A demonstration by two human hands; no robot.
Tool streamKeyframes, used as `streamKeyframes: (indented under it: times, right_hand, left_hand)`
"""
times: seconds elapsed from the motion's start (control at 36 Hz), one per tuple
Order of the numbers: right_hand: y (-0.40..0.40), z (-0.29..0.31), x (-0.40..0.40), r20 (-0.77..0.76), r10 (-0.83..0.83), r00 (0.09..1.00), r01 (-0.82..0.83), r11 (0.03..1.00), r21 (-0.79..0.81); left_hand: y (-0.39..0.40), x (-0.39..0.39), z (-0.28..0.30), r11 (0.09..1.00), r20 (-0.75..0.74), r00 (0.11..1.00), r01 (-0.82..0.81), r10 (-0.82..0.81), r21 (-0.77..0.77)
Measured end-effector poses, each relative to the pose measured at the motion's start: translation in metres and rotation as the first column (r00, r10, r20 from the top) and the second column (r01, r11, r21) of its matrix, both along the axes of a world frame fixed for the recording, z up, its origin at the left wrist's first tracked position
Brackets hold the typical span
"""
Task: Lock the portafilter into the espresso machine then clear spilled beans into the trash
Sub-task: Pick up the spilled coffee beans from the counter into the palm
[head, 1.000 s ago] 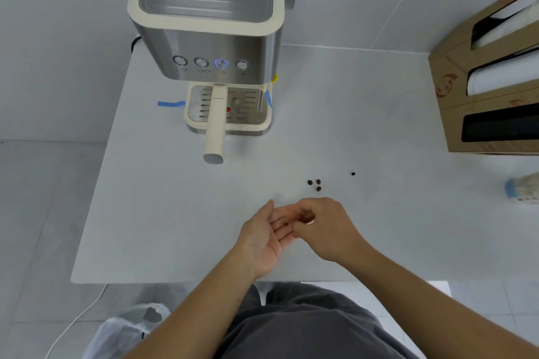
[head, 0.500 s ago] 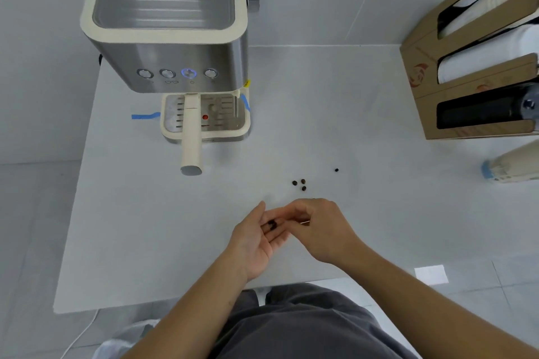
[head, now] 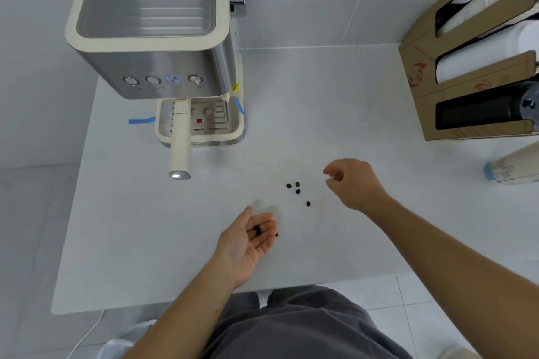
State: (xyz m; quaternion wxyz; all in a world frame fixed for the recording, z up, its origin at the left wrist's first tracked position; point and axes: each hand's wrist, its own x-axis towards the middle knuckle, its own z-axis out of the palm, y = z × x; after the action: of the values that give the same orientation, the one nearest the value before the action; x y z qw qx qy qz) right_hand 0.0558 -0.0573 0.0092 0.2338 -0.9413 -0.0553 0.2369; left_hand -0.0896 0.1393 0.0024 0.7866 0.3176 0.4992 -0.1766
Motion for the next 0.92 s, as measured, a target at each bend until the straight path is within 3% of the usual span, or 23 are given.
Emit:
streamKeyframes:
  times: [0.56, 0.92]
  right_hand:
    - [0.002, -0.021, 0.040, -0.056, 0.239, 0.970, -0.245, 0.932, -0.268]
    - [0.006, -0.020, 0.037, -0.121, 0.153, 0.981, -0.173, 0.968, -0.183]
  left_hand:
    - [-0.003, 0.000, 0.002, 0.996, 0.001, 0.996, -0.085, 0.085, 0.015]
    - [0.001, -0.003, 0.006, 0.995, 0.022, 0.994, -0.103, 0.103, 0.015]
